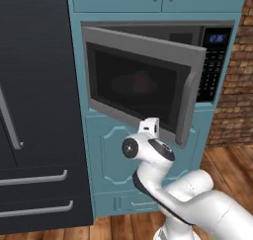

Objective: Place the microwavable item in the microwave. Then, close the microwave door and press the start button.

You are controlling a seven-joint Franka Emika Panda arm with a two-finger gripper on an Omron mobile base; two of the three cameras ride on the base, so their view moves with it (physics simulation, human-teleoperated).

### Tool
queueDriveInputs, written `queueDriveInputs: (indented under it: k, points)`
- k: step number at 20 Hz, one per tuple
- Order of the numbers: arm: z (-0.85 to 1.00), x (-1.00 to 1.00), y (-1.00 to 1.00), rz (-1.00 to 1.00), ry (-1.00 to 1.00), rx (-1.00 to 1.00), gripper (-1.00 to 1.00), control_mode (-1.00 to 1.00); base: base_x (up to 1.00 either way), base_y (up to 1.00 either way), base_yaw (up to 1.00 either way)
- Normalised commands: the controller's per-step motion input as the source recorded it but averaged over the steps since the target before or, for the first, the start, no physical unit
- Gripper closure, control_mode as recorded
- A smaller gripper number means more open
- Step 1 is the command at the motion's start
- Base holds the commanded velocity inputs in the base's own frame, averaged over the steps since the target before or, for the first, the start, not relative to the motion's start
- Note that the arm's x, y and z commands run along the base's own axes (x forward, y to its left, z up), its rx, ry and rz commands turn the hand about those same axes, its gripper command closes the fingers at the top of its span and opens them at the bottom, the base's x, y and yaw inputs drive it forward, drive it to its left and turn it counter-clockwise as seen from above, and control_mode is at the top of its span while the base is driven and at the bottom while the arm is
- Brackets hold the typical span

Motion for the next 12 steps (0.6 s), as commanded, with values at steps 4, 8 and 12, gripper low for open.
queueDriveInputs:
  k: [4,8,12]
  points:
    - [0.44,0.24,-1.0,0.12,-0.07,0.09,-1.0,-1.0,0.0,0.0,0.0]
    - [0.22,0.41,-0.95,0.19,-0.07,0.11,-1.0,-1.0,0.0,0.0,0.0]
    - [0.08,0.7,-0.68,0.21,-0.01,0.11,-1.0,-1.0,0.0,0.0,0.0]
